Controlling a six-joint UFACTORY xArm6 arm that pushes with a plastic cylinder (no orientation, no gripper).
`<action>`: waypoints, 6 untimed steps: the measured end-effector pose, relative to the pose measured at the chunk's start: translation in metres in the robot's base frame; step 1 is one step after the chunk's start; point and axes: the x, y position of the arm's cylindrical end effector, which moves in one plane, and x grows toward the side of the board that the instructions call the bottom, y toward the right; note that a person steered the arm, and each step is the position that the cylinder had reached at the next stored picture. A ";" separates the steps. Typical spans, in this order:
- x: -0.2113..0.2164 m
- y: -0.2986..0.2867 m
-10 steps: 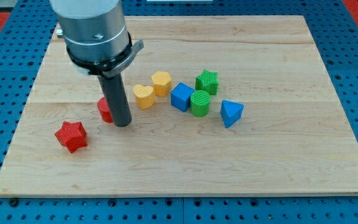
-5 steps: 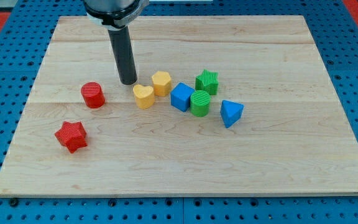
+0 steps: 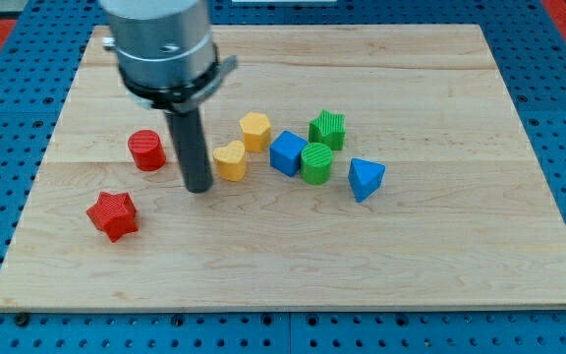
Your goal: Slide yellow heart to the blue cube
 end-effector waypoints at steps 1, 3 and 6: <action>-0.034 0.001; -0.032 0.062; 0.016 0.016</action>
